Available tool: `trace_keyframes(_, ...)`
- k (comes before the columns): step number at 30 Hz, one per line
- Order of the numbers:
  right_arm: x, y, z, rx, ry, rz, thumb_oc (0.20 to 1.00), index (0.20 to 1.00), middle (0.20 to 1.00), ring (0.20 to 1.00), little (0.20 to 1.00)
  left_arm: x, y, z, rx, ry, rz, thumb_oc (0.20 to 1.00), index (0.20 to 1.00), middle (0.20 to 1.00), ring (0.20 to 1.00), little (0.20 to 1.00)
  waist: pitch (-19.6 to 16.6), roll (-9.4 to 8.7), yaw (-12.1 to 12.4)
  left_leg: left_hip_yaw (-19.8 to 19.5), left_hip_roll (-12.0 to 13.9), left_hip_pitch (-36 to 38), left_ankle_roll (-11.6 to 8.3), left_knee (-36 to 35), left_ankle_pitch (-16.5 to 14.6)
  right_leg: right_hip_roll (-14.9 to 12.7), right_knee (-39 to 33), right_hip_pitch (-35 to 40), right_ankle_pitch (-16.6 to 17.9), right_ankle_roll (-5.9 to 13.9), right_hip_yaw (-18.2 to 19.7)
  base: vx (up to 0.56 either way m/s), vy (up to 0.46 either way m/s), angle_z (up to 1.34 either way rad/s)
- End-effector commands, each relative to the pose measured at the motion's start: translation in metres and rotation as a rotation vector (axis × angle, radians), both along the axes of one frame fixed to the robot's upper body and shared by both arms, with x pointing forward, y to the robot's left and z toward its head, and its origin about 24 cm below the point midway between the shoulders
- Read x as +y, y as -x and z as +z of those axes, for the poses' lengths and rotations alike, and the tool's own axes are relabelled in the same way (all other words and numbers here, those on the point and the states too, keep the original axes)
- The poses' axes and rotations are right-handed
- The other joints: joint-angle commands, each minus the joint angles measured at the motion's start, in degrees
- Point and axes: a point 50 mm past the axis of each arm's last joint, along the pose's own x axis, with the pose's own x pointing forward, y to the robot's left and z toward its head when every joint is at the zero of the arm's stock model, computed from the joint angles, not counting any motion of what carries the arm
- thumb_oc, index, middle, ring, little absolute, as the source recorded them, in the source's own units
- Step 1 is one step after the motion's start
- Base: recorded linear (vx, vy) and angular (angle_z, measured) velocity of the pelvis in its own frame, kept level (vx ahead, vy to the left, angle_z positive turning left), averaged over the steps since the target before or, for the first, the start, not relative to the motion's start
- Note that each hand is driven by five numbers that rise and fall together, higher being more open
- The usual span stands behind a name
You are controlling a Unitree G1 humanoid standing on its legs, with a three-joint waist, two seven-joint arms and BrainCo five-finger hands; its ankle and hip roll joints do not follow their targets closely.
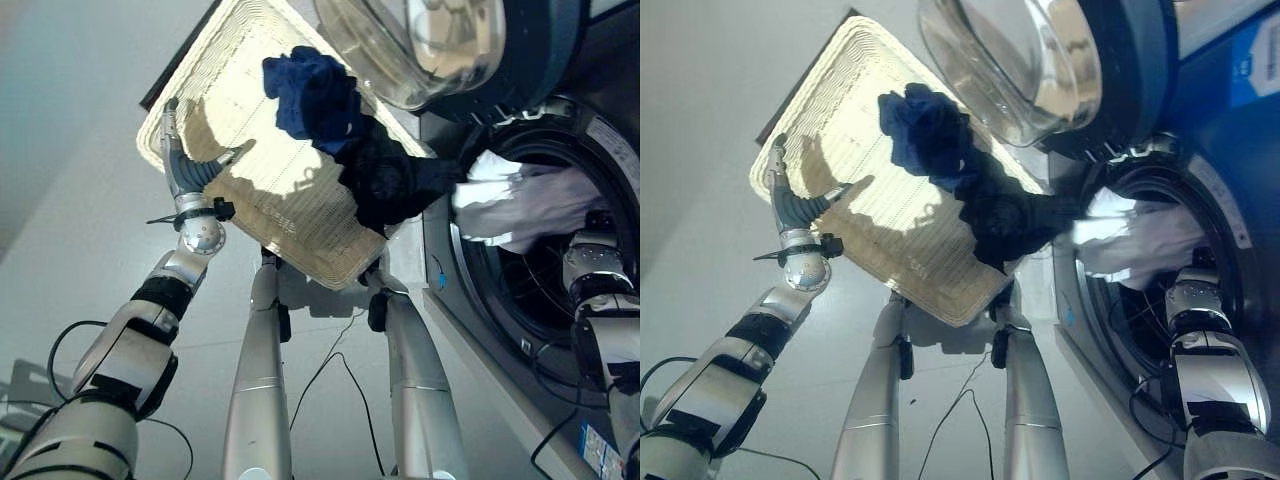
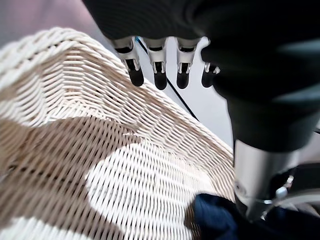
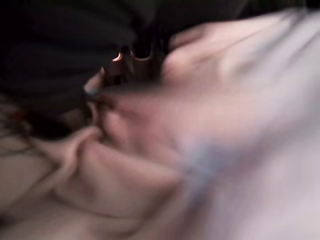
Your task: Put the clothes into the washing machine.
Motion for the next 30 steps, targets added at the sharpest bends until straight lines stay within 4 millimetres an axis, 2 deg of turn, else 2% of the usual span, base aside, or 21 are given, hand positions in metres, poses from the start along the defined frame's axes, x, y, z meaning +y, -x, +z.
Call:
trace_keyframes(1, -0.076, 0.078, 0.073, 0.009, 0.188, -0.445, 0.200, 0.200, 0.200, 0.200, 0.200, 0.009, -0.002, 0.014, -0.056, 0.019, 0.052, 1.000, 1.000, 1.000, 1.000, 1.000, -1.0, -2.43, -2.7, 0.0, -4.2, 0.1, 0.54, 7.0, -8.2, 1.4, -15.6, 4.8, 14.5, 7.80, -1.8, 0.01, -0.016, -0.05)
trace_keyframes(3, -0.091, 0.098, 0.072, 0.043, 0.182, -0.514, 0.200, 0.200, 0.200, 0.200, 0.200, 0.016, -0.003, 0.020, -0.048, 0.006, 0.052, 1.000, 1.000, 1.000, 1.000, 1.000, -1.0, -3.02, -3.2, 0.0, -4.2, 0.5, 0.62, 7.1, -8.3, 1.6, -15.7, 5.2, 14.3, 7.68, -1.6, 0.01, -0.008, -0.02)
trace_keyframes(7, -0.099, 0.106, 0.067, 0.083, 0.173, -0.511, 0.200, 0.200, 0.200, 0.200, 0.200, 0.018, -0.006, 0.028, -0.050, -0.012, 0.042, 1.000, 1.000, 1.000, 1.000, 1.000, -1.0, -3.32, -3.2, -0.2, -4.6, 0.0, 0.81, 7.4, -7.8, 1.4, -15.9, 5.0, 14.8, 7.53, -1.6, 0.01, -0.001, 0.02)
trace_keyframes(8, -0.101, 0.104, 0.059, 0.129, 0.170, -0.446, 0.784, 0.784, 0.784, 0.784, 0.784, 0.017, -0.007, 0.028, -0.043, -0.014, 0.033, 1.000, 1.000, 1.000, 1.000, 1.000, -1.0, -3.08, -3.0, -0.2, -4.4, 0.6, 0.73, 7.8, -8.4, 1.4, -15.5, 5.6, 14.2, 7.67, -1.7, 0.00, 0.000, 0.00)
trace_keyframes(9, -0.101, 0.101, 0.055, 0.160, 0.183, -0.403, 1.000, 1.000, 1.000, 1.000, 1.000, 0.016, -0.008, 0.030, -0.042, -0.023, 0.023, 1.000, 1.000, 1.000, 1.000, 1.000, -1.0, -2.94, -2.8, -0.3, -4.7, 0.6, 0.83, 7.9, -8.4, 1.2, -15.5, 5.6, 14.3, 7.61, -1.6, 0.04, -0.001, 0.01)
trace_keyframes(10, -0.101, 0.100, 0.055, 0.163, 0.184, -0.392, 1.000, 1.000, 1.000, 1.000, 1.000, 0.015, -0.009, 0.031, -0.042, -0.023, 0.021, 1.000, 1.000, 1.000, 1.000, 1.000, -1.0, -2.89, -2.8, -0.4, -4.7, 0.5, 0.85, 7.9, -8.4, 1.2, -15.6, 5.6, 14.3, 7.61, -1.7, 0.00, 0.000, 0.00)
trace_keyframes(11, -0.098, 0.093, 0.055, 0.277, 0.236, -0.338, 1.000, 1.000, 1.000, 1.000, 1.000, 0.011, -0.010, 0.034, -0.043, -0.047, 0.006, 1.000, 1.000, 1.000, 1.000, 1.000, -1.0, -2.54, -2.5, -0.5, -5.1, 0.2, 0.99, 7.9, -8.3, 1.0, -15.6, 5.4, 14.4, 7.61, -1.8, 0.01, 0.003, 0.03)
trace_keyframes(14, -0.089, 0.079, 0.049, 0.465, 0.326, -0.258, 1.000, 1.000, 1.000, 1.000, 1.000, 0.000, -0.012, 0.035, -0.042, -0.115, -0.020, 1.000, 1.000, 1.000, 1.000, 1.000, -1.0, -1.99, -2.1, -0.6, -5.4, 0.1, 1.11, 8.2, -8.4, 0.8, -15.3, 5.3, 14.3, 7.70, -1.9, 0.01, 0.001, 0.01)
trace_keyframes(15, -0.089, 0.079, 0.049, 0.465, 0.326, -0.258, 1.000, 1.000, 1.000, 1.000, 1.000, 0.000, -0.012, 0.035, -0.042, -0.115, -0.020, 1.000, 1.000, 1.000, 1.000, 1.000, -1.0, -1.99, -2.1, -0.6, -5.4, 0.1, 1.11, 8.2, -8.4, 0.8, -15.3, 5.3, 14.3, 7.70, -1.9, 0.00, 0.000, 0.00)
trace_keyframes(17, -0.076, 0.061, 0.052, 0.788, 0.539, -0.148, 1.000, 1.000, 1.000, 1.000, 1.000, -0.019, -0.015, 0.038, -0.047, -0.232, -0.054, 1.000, 1.000, 1.000, 1.000, 1.000, -1.0, -1.20, -1.5, -0.7, -6.0, -0.3, 1.43, 8.5, -8.4, 0.6, -15.1, 4.9, 14.3, 7.61, -2.1, 0.01, 0.018, 0.05)
trace_keyframes(21, -0.067, 0.048, 0.063, 1.033, 0.767, -0.110, 1.000, 1.000, 1.000, 1.000, 1.000, -0.032, -0.020, 0.049, -0.065, -0.276, -0.088, 1.000, 1.000, 1.000, 1.000, 1.000, -1.0, -0.37, -1.2, -0.5, -6.4, -0.8, 1.91, 8.8, -8.4, 0.4, -14.7, 4.2, 14.3, 7.61, -2.3, 0.00, 0.020, 0.05)
trace_keyframes(23, -0.061, 0.041, 0.066, 1.078, 0.824, -0.094, 1.000, 1.000, 1.000, 1.000, 1.000, -0.034, -0.021, 0.055, -0.073, -0.284, -0.093, 1.000, 1.000, 1.000, 1.000, 1.000, -1.0, -0.12, -1.2, -0.4, -6.4, -1.1, 1.98, 8.9, -8.4, 0.3, -14.5, 3.8, 14.2, 7.61, -2.3, -0.01, 0.046, 0.02)
trace_keyframes(24, -0.054, 0.033, 0.069, 1.134, 0.917, -0.090, 1.000, 1.000, 1.000, 1.000, 1.000, -0.036, -0.022, 0.062, -0.083, -0.291, -0.099, 1.000, 1.000, 1.000, 1.000, 1.000, -1.0, 0.19, -1.2, -0.1, -6.4, -1.3, 2.06, 8.8, -8.5, 0.3, -14.5, 3.6, 14.1, 7.64, -2.3, -0.01, 0.052, 0.01)
trace_keyframes(27, -0.050, 0.029, 0.070, 1.144, 0.950, -0.074, 1.000, 1.000, 1.000, 1.000, 1.000, -0.038, -0.023, 0.064, -0.088, -0.293, -0.103, 1.000, 1.000, 1.000, 1.000, 1.000, -1.0, 0.35, -1.2, 0.1, -6.3, -1.5, 2.08, 8.9, -8.5, 0.3, -14.3, 3.3, 14.0, 7.70, -2.2, -0.01, 0.033, 0.01)
trace_keyframes(28, -0.038, 0.017, 0.072, 1.138, 1.031, -0.058, 1.000, 1.000, 1.000, 1.000, 1.000, -0.040, -0.024, 0.068, -0.099, -0.286, -0.109, 1.000, 1.000, 1.000, 1.000, 1.000, -1.0, 0.74, -1.4, 0.5, -6.2, -1.5, 2.05, 8.5, -8.5, 0.2, -14.5, 3.0, 13.9, 7.80, -2.1, -0.02, 0.058, 0.06)
trace_keyframes(30, -0.032, 0.012, 0.066, 1.121, 1.057, -0.031, 1.000, 1.000, 1.000, 1.000, 1.000, -0.041, -0.024, 0.068, -0.102, -0.285, -0.109, 1.000, 1.000, 1.000, 1.000, 1.000, -1.0, 0.78, -1.5, 0.8, -6.1, -1.5, 2.01, 8.3, -8.5, 0.2, -14.4, 2.9, 13.9, 7.88, -1.9, -0.02, 0.045, 0.04)
